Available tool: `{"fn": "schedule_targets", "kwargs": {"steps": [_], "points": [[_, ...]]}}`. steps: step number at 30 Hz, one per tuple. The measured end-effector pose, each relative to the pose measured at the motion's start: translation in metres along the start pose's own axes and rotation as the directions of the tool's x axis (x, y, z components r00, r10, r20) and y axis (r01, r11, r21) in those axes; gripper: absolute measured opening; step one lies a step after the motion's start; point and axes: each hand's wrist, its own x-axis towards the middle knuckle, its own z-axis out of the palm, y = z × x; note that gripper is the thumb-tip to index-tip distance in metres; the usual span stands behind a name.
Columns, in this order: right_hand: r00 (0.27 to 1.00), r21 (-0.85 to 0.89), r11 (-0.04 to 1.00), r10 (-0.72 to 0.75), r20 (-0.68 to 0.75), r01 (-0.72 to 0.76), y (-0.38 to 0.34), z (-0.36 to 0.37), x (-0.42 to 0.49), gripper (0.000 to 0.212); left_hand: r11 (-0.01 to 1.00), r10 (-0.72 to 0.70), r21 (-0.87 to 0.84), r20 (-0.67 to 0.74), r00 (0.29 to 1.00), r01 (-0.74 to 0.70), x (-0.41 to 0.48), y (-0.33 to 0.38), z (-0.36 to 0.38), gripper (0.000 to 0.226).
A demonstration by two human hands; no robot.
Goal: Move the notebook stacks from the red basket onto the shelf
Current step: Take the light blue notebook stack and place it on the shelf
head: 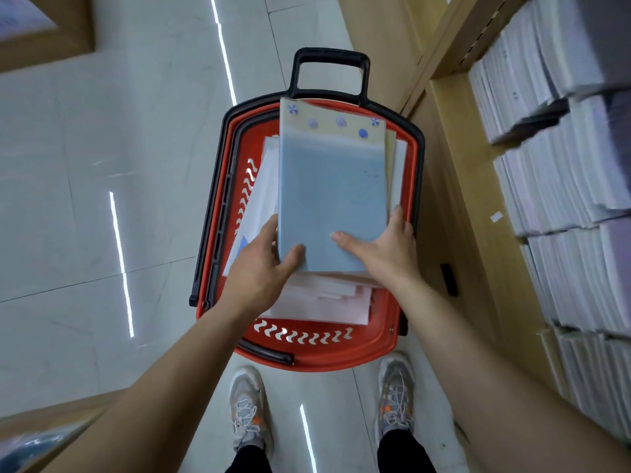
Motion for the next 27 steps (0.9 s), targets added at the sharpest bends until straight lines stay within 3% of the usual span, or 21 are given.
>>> {"fn": "schedule_targets", "kwargs": {"steps": [5,11,17,19,23,27], "points": [[0.996,0.05,0.996,-0.076,-0.054,0.078,-0.001,0.004,-0.002,0.104,1.0,0.028,0.009,-0.001,1.0,-0.028,0.011,0.004,-0.009,0.071],[0.968,0.033,0.969,-0.244,-0.06,0.246,-0.01,0.013,-0.015,0.108,0.999,-0.025,0.042,-0.11,0.994,0.03,0.014,-0.003,-0.03,0.064],[0.985,0.171,0.974,-0.162,0.054,0.151,-0.008,0.004,0.006,0.091,0.999,-0.047,0.02,-0.03,0.998,0.048,0.016,-0.004,-0.024,0.076],[0.987,0.194,0.97,-0.154,0.037,0.144,-0.014,0.01,0.013,0.096,0.999,-0.049,-0.016,-0.021,0.999,0.049,0.017,-0.007,-0.022,0.076],[0.995,0.199,0.978,-0.075,0.063,0.061,-0.015,0.023,0.018,0.135,0.998,-0.049,-0.025,-0.014,0.999,0.049,0.02,-0.009,-0.024,0.076],[0.994,0.199,0.973,-0.112,-0.015,0.113,-0.014,0.024,0.013,0.124,1.0,-0.028,-0.011,0.0,1.0,0.028,0.022,-0.008,-0.027,0.075]]}}
